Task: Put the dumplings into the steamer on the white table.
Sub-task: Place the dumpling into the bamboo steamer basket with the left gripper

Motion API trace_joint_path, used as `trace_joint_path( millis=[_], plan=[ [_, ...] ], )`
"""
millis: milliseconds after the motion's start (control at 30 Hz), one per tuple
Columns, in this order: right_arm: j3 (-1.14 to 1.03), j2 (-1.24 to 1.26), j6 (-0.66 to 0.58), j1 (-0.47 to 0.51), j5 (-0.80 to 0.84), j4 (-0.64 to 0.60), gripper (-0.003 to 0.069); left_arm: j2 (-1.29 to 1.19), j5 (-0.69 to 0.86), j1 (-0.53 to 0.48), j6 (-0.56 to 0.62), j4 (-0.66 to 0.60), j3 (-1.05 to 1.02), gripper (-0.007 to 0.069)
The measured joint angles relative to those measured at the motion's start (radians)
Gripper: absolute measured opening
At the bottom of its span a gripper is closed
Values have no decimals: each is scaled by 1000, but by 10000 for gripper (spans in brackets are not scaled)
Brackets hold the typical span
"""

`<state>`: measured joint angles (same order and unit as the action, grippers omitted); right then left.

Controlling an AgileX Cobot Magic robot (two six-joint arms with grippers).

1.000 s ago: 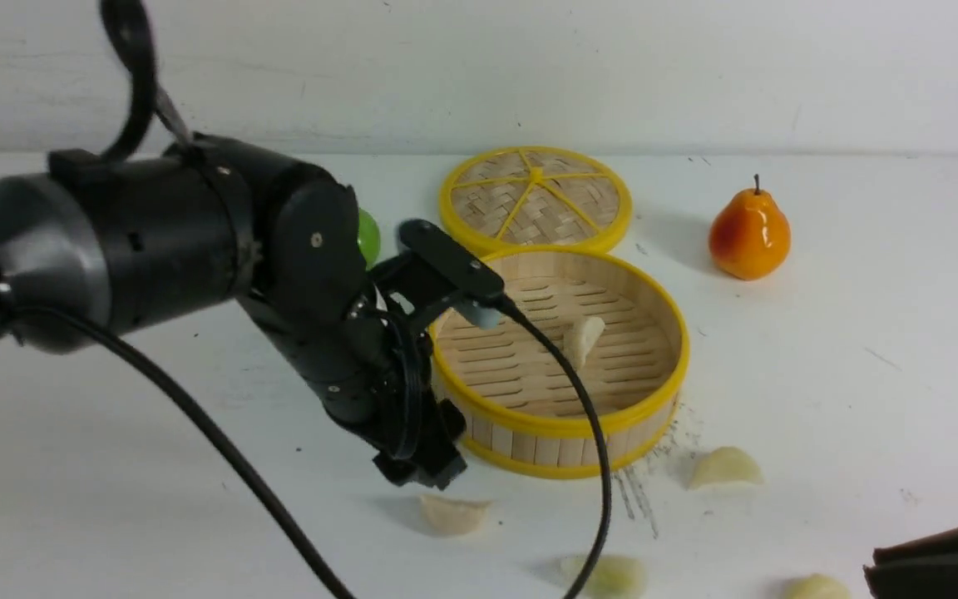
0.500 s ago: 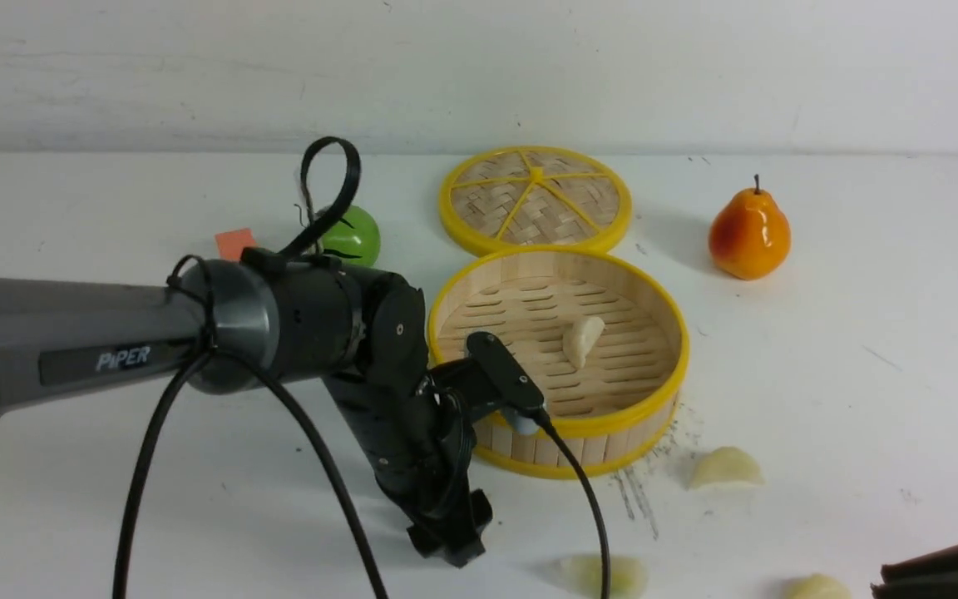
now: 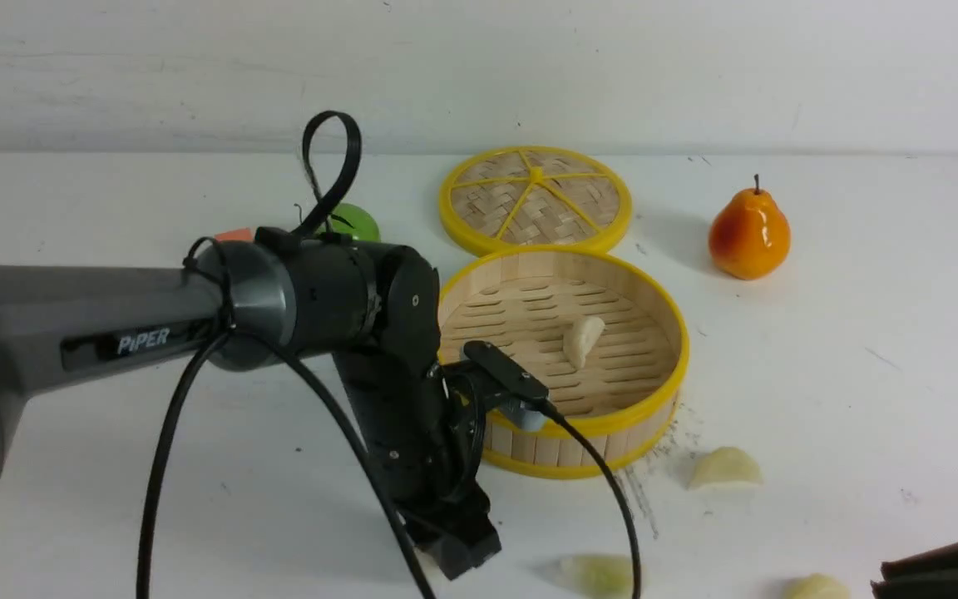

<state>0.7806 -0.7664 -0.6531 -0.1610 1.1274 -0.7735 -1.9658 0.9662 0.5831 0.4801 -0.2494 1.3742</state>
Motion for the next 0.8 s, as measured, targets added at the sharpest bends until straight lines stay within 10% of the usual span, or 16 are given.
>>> trace_joint_path(
  millis=[333,800],
  plan=[
    [0,0,0,0,-11,1,78,-4,71,0,-490,39,507,242],
    [0,0,0,0,37,24,94,-360,-47,0,-725,195,732,240]
  ],
)
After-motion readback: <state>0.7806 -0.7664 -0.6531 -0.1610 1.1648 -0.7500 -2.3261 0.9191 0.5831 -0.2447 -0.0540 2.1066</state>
